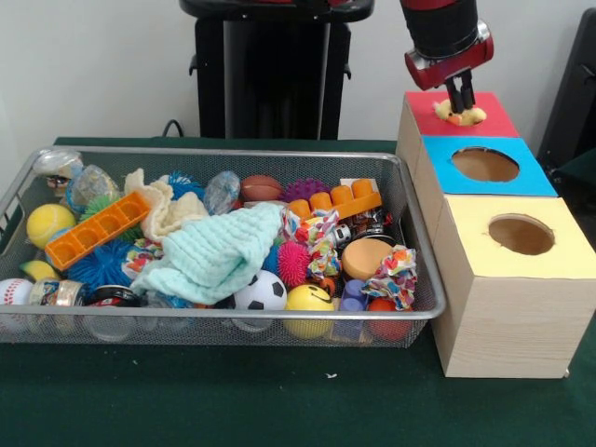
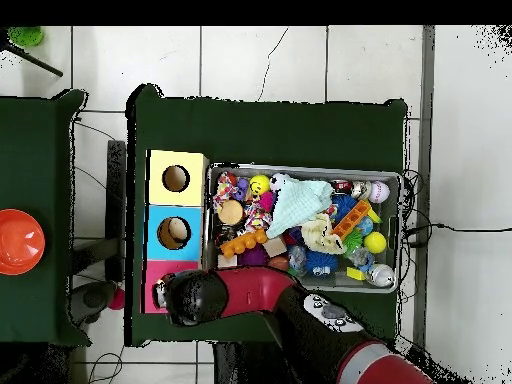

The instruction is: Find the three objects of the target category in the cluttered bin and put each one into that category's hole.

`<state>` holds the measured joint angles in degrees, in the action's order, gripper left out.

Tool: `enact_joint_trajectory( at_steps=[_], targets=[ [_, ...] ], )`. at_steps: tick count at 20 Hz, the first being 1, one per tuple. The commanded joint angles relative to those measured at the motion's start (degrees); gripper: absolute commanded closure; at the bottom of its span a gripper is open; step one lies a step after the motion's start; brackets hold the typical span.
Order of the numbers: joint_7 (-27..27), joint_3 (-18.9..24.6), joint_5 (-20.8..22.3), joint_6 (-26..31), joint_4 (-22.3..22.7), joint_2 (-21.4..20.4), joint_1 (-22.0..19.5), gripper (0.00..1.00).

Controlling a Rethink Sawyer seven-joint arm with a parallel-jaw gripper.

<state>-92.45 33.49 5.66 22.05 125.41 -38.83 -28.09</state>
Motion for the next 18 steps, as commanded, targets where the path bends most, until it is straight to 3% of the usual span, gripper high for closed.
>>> enact_joint_trajectory(
  at_steps=[1, 12, 18],
  targets=[
    [-3.7, -5.1, 4.0, -0.4, -4.8, 4.2, 0.4, 1.0],
    [-3.0, -6.1, 5.7, -1.3, -6.0, 5.5, 1.0, 1.0],
    [-2.8, -3.7, 2.7, 5.5, -4.5, 0.0, -0.5, 1.0]
  ],
)
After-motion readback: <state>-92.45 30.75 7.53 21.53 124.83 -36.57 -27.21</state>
